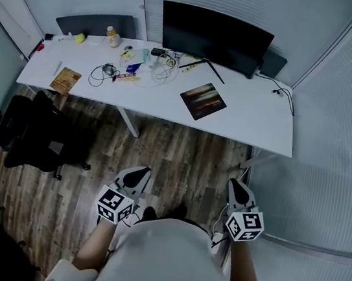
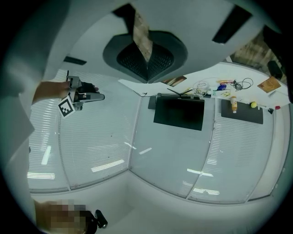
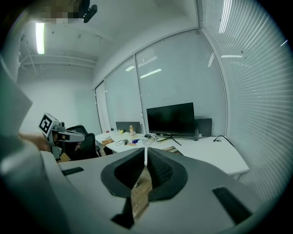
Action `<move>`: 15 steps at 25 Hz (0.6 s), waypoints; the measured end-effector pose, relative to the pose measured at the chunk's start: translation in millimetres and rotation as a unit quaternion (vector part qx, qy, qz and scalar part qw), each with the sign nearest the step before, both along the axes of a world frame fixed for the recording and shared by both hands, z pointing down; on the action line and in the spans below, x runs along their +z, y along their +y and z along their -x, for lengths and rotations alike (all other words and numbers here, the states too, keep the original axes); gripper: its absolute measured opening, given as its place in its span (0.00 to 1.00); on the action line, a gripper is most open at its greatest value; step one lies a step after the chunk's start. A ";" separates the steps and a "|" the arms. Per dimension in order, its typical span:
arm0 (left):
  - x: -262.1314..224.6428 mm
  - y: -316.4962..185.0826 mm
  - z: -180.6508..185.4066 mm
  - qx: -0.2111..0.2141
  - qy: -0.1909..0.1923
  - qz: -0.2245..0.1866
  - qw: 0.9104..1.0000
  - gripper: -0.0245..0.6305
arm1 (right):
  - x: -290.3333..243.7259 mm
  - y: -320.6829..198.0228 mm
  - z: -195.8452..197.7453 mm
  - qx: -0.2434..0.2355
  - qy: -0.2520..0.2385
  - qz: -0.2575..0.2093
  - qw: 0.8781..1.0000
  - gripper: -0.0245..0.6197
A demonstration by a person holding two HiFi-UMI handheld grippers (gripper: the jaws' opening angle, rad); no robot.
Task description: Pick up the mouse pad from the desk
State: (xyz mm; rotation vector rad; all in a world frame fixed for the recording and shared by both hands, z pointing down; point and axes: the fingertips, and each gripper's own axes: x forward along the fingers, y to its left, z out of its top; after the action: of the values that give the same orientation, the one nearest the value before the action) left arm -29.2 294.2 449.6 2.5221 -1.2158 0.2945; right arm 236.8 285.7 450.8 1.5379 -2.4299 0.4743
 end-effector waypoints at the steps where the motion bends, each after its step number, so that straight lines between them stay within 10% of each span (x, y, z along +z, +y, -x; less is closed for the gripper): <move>1: 0.1 -1.6 -4.0 -0.002 0.001 0.000 1.000 0.07 | 1.3 -3.2 -3.9 -0.004 -0.002 0.002 1.000 0.10; 15: 0.5 -23.5 -55.6 -0.028 0.022 0.003 0.999 0.07 | 25.0 -35.5 -45.2 -0.048 -0.009 0.030 0.998 0.10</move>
State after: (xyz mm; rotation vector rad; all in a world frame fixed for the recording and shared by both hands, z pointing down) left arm 26.3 270.8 450.1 2.4709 -1.2651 0.2274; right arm 282.0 250.3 475.8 1.3927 -2.4666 0.5390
